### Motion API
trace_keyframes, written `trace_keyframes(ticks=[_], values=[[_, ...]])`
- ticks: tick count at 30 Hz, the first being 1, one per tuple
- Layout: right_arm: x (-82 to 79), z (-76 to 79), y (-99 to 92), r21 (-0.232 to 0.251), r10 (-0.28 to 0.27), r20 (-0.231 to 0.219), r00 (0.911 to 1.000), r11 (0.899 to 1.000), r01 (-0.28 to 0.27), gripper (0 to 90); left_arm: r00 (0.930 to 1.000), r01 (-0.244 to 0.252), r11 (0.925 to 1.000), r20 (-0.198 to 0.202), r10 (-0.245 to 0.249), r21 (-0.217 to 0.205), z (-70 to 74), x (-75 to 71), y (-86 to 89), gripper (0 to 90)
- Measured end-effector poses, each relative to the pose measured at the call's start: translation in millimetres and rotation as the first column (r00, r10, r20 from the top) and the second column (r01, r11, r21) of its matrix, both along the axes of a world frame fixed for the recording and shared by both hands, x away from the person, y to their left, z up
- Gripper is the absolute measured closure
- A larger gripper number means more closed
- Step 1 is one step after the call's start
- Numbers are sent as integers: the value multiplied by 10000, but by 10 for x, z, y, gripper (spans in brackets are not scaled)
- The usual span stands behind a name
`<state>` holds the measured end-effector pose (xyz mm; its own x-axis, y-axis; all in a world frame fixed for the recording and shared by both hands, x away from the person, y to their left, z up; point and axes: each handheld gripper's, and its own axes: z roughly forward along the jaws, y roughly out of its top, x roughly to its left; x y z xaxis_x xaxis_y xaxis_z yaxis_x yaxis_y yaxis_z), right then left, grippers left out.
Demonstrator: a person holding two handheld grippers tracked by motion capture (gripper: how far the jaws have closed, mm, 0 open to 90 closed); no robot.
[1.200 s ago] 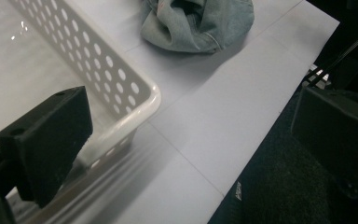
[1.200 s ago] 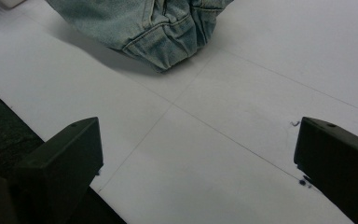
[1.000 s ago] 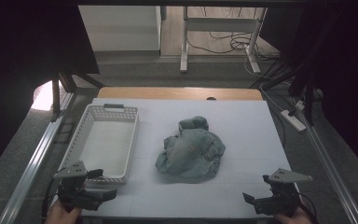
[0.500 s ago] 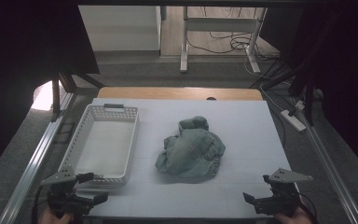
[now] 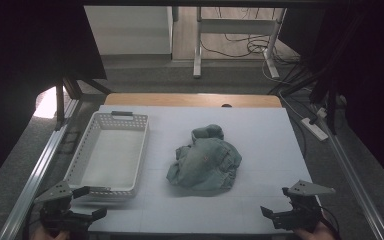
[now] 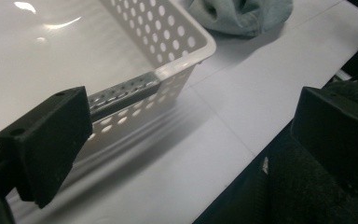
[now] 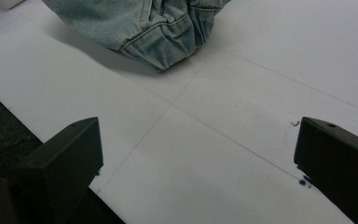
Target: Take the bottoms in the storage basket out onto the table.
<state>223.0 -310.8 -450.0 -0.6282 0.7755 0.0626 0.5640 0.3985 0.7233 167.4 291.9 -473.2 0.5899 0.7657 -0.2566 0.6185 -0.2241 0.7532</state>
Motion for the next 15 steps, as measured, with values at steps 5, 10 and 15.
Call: trace_keyframes(ticks=[5, 10, 15], values=[[0, 0, 1, -21, -5, -13, 10000, 10000, 5, 15, 9998, -137, 9996, -116, 140, 260, -8, -24, 43, 0], [-2, 1, 3, -30, -23, -10, 10000, 10000, 23, 15, 9995, -139, 9988, -289, 153, 460, -19, -42, 65, 0], [2, -2, 10, -101, -24, -61, 10000, 9999, 23, 15, 9991, -63, 9985, -407, 85, 539, -21, -34, 60, 0]])
